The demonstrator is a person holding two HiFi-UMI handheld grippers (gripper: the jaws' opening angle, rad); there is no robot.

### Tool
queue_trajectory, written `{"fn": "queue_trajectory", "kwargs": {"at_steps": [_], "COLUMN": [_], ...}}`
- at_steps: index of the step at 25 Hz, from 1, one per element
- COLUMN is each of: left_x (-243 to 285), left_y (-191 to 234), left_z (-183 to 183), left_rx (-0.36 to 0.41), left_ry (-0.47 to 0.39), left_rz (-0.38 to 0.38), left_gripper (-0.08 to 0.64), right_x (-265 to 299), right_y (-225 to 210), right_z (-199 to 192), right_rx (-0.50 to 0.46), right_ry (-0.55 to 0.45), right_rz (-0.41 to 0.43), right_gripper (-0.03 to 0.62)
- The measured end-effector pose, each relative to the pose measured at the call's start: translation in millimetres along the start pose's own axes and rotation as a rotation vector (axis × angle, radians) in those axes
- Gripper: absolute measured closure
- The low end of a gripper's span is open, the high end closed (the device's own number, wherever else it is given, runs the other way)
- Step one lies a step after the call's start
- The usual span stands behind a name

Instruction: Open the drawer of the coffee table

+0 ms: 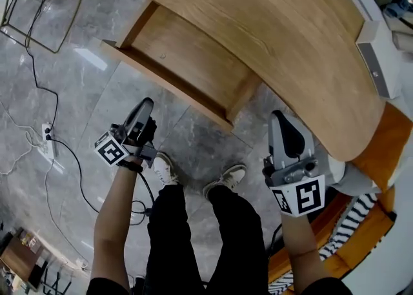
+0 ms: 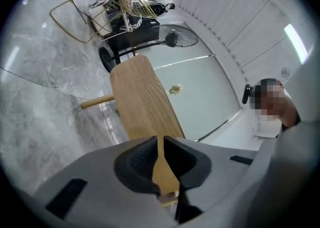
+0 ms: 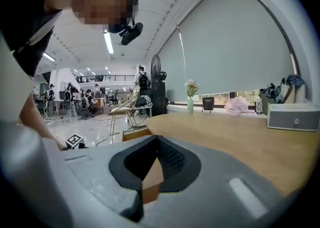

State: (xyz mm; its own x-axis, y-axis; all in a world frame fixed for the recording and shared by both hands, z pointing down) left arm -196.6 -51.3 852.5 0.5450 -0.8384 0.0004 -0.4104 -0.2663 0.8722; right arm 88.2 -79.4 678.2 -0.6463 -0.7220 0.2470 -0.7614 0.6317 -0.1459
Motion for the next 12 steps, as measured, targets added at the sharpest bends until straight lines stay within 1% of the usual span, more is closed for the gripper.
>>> {"fn": "queue_trajectory", "kwargs": {"at_steps": [2, 4, 6, 8, 9, 12], "left_x": [-6, -9, -12, -12, -10, -4], "left_y": [-16, -36, -53, -68, -77, -110], "left_z": [3, 10, 21, 33, 39, 56], "left_rx": [0.004, 0.025, 0.055, 0.107, 0.139, 0.221], "left_ry": [0.013, 0.034, 0.060, 0.103, 0.129, 0.196], "left_rz": [0.041, 0.072, 0.131, 0.221, 0.253, 0.283], "left_gripper": [0.526, 0.532, 0.538, 0.545, 0.548, 0.552], "right_x": [-10, -20, -30, -38, -41, -46], "right_y": [8, 13, 16, 18, 19, 24], "right_z": [12, 29, 50, 73, 85, 119], "right_rx": [0.009, 0.024, 0.047, 0.063, 0.065, 0.055], "right_ry": [0.032, 0.057, 0.071, 0.075, 0.076, 0.070], "right_rz": [0.004, -0.001, -0.018, -0.035, -0.039, -0.033], "right_gripper": [0.588, 0.588, 0.588, 0.588, 0.588, 0.588]}}
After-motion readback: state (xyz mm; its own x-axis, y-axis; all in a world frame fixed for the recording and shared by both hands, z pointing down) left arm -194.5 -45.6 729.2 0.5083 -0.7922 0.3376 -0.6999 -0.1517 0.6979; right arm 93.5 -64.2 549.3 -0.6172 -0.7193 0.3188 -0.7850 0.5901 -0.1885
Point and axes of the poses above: the fingertips, and each gripper's own axes: x forward along the fingers, y to its left, z out of its top, the point moved 3 cm from there along -x, backward along the fingers, and after that the axes turned 5 degrees about x, right-handed, at the moved point
